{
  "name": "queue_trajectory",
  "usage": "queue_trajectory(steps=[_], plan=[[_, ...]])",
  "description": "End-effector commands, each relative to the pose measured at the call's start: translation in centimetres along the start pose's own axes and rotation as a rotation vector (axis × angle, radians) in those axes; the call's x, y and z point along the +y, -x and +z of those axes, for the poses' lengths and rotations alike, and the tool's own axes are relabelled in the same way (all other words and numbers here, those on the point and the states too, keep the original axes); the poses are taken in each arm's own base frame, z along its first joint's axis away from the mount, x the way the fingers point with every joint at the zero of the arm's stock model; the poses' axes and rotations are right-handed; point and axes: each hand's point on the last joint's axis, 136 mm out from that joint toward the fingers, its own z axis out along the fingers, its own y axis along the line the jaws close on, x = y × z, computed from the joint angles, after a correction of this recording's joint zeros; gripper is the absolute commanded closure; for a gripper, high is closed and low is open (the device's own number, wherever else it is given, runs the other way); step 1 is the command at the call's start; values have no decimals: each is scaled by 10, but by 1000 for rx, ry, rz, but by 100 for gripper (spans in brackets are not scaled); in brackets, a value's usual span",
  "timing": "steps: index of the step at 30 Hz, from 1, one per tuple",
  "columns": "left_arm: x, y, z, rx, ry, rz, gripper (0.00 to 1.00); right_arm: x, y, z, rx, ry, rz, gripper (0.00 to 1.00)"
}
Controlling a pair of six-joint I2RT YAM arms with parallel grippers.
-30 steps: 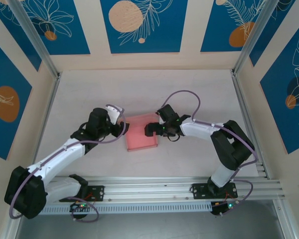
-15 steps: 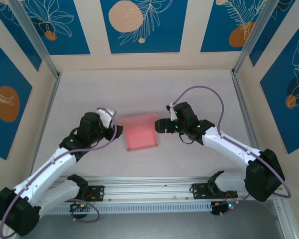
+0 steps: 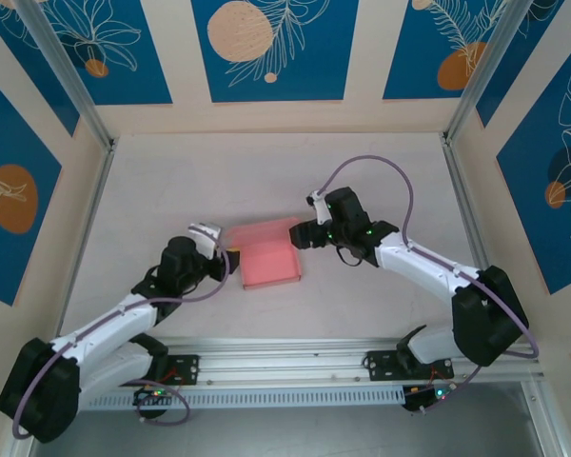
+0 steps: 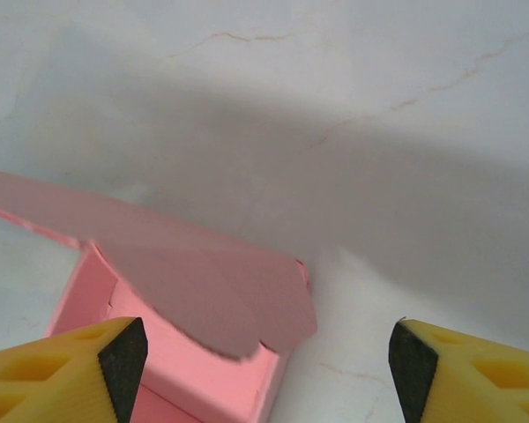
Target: Fold the paper box
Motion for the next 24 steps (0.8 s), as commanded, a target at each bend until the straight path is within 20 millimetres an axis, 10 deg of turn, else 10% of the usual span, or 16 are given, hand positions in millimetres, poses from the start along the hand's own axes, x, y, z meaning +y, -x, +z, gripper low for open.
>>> queue_trajectory(steps=[1,24], plan=[[-10,26,7,-78,-35,13,45,14,19,4,-37,58,-38,27],[-32,24,42,-12,-51,-247,88,46,-4,44,3,-11,82,77]])
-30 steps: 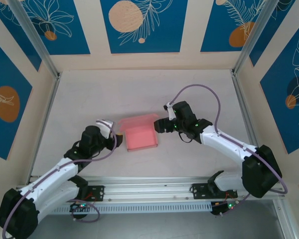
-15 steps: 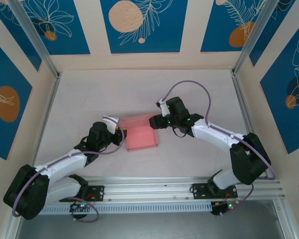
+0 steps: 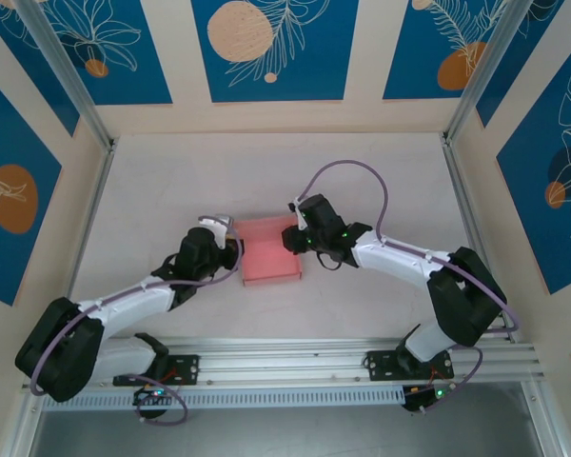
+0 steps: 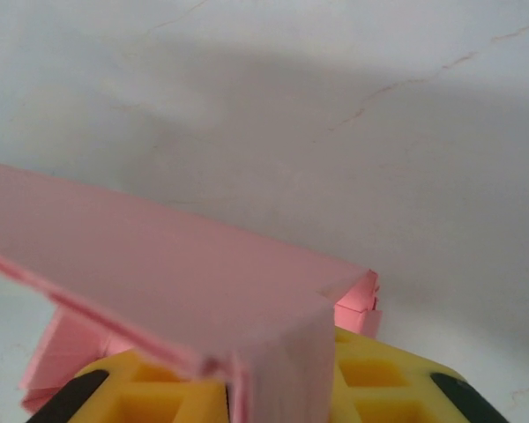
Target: Fold the paper box
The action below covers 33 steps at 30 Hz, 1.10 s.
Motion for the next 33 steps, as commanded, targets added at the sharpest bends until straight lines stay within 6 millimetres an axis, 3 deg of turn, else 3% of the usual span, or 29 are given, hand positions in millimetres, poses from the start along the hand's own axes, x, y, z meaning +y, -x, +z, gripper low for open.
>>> queue_trajectory(steps=[1,10,22,26,33], plan=[[-26,13,6,-33,-74,-47,89,24,12,5,-51,35,13,79],[-30,-10,7,2,-72,-46,96,22,-5,3,-96,-33,-41,88],[-36,-59,3,87,-87,-81,97,24,-53,9,-108,-57,-99,90],[-42,-62,5,82,-104,-90,97,24,-56,9,-117,-70,-94,91],[-52,-43,4,40,-116,-100,97,26,-54,8,-123,-74,-101,92]])
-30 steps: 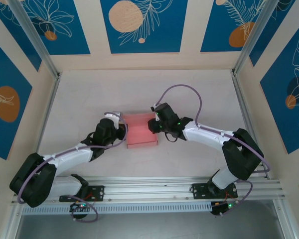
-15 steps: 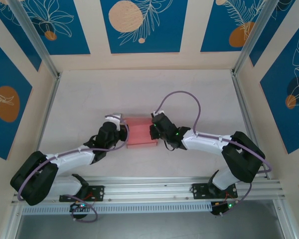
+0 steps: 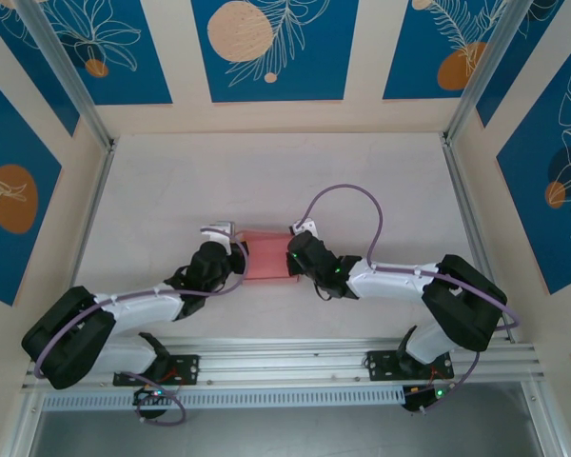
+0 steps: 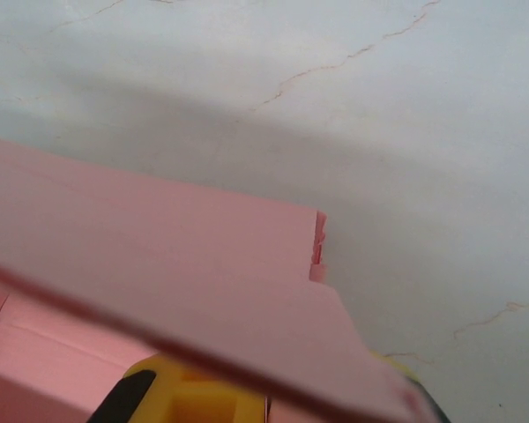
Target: Fold the paper box
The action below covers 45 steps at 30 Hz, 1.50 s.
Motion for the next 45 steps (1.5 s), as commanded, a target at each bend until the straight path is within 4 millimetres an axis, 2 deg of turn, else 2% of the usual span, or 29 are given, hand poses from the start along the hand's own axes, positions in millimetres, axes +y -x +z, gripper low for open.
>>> queue_trajectory(steps=[1,7,11,16,21,29,36,37,38,40,45], plan=[[-39,-34,-6,157,-164,-13,97,39,-14,-5,44,155,-27,92],[-56,-15,-10,127,-215,-58,95,41,-12,-6,40,161,-25,92],[-57,-14,-9,126,-216,-76,95,43,-11,-6,38,168,-26,93],[-51,-30,-6,164,-201,-75,95,45,-12,-5,45,172,-26,93],[-31,-57,-8,204,-154,-78,95,42,-16,-5,52,167,-17,93],[-45,-74,0,257,-195,-72,95,46,-17,-2,61,169,-20,94],[-16,-85,-13,261,-90,-38,96,42,-25,-6,65,158,-29,94],[-10,-87,-16,267,-69,-24,92,40,-25,-7,62,155,-30,94],[-5,-88,-19,268,-53,-15,85,40,-27,-7,63,154,-31,93],[4,-92,-27,272,-29,-1,57,39,-29,-7,58,145,-38,94],[11,-93,-43,265,-35,5,36,37,-40,-8,42,121,-76,94]])
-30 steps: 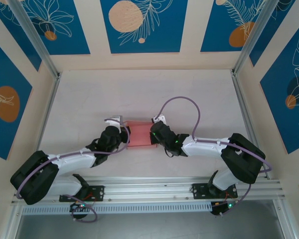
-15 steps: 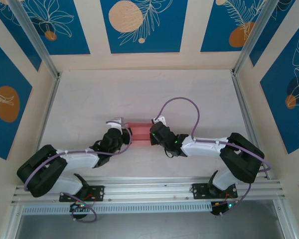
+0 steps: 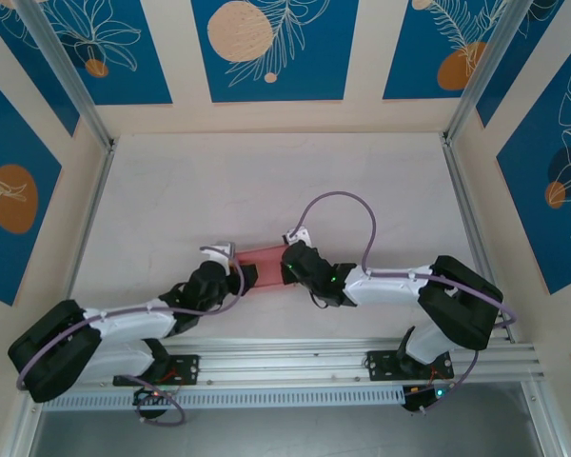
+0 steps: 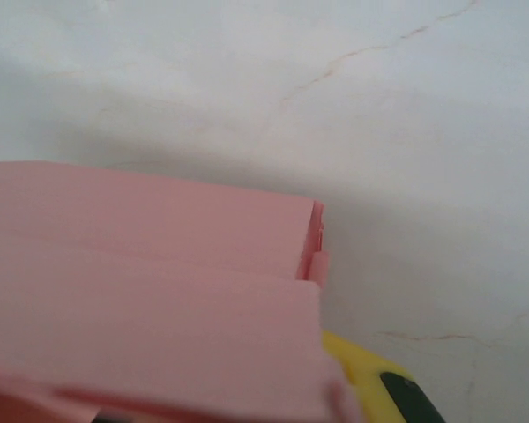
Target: Fold the paper box
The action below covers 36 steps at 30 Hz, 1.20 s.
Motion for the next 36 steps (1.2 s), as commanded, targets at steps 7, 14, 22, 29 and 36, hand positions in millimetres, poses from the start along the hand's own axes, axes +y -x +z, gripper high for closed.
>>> queue_trajectory(steps=[7,14,22,29,36], plan=[[19,-33,-42,108,5,-13,1,15,-37,1,55,44,-66,94],[35,-5,-80,-30,59,-91,0,17,-44,8,65,34,-73,94],[28,57,-111,-157,142,43,1,25,-38,1,59,29,-113,93],[-12,117,-107,-153,162,237,14,30,-36,-3,49,22,-151,93],[-38,87,-53,88,73,290,43,30,-39,-7,54,-4,-175,88]])
